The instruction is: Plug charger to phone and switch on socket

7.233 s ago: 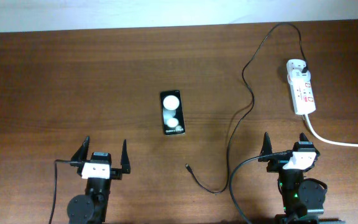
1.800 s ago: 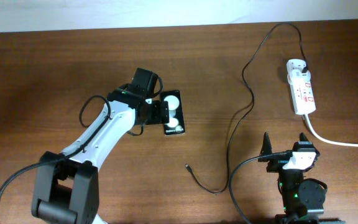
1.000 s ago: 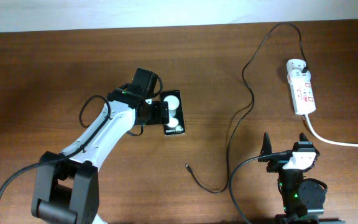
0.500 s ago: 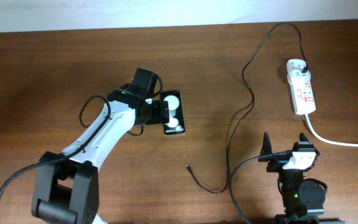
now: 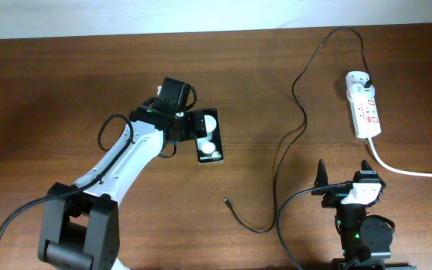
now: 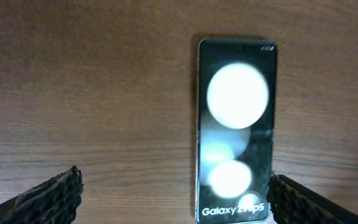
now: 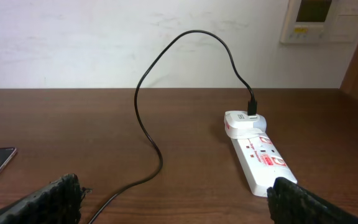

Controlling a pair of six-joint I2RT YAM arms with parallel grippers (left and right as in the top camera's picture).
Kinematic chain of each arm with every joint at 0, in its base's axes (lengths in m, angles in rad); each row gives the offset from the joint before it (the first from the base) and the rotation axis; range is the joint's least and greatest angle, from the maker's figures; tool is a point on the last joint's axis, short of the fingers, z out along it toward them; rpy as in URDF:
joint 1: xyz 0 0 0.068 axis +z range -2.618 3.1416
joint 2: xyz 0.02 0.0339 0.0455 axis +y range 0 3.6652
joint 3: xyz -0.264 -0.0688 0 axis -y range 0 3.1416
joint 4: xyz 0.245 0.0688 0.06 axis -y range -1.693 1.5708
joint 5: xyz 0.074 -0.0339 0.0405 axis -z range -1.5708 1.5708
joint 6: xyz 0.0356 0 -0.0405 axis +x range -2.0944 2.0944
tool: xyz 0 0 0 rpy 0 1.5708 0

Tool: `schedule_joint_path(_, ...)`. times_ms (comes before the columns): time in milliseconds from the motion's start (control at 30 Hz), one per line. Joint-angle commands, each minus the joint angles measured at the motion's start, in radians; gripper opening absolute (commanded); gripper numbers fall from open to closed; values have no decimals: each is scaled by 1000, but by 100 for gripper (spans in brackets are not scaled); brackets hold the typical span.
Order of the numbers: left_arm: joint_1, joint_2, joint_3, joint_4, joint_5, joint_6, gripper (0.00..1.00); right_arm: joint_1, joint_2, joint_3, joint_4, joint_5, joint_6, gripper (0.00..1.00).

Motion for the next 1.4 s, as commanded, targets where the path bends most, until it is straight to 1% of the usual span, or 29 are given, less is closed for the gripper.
schedule_joint_path(0, 2, 10, 74, -24, -15, -16, 99, 9, -6, -5, -8, -5, 3, 98)
schedule_joint_path(100, 2, 16, 144, -95, -15, -16, 99, 9, -6, -5, -8, -5, 4, 98)
schedule_joint_path(233, 2, 40, 207, -154, -15, -16, 99, 9, -6, -5, -8, -5, 3, 98)
schedule_joint_path(467, 0, 145, 208, -163, -14, -16, 99, 9, -6, -5, -8, -5, 3, 98)
schedule_joint_path(833, -20, 252, 208, -95, -14, -16, 99, 9, -6, -5, -8, -5, 3, 98)
schedule_joint_path(900, -33, 265, 208, -85, -14, -17, 99, 9, -6, -5, -8, -5, 3, 98)
schedule_joint_path(1000, -66, 293, 208, -77, -15, -58, 99, 9, -6, -5, -8, -5, 3, 98)
schedule_joint_path(1100, -97, 312, 208, -37, -14, -80, 99, 9, -6, -5, -8, -5, 3, 98)
schedule_joint_path(1233, -129, 315, 208, 3, -23, -83, 99, 9, -6, -5, -8, -5, 4, 98)
schedule_joint_path(1367, -142, 317, 204, 12, -60, -83, 99, 9, -6, -5, -8, -5, 3, 99)
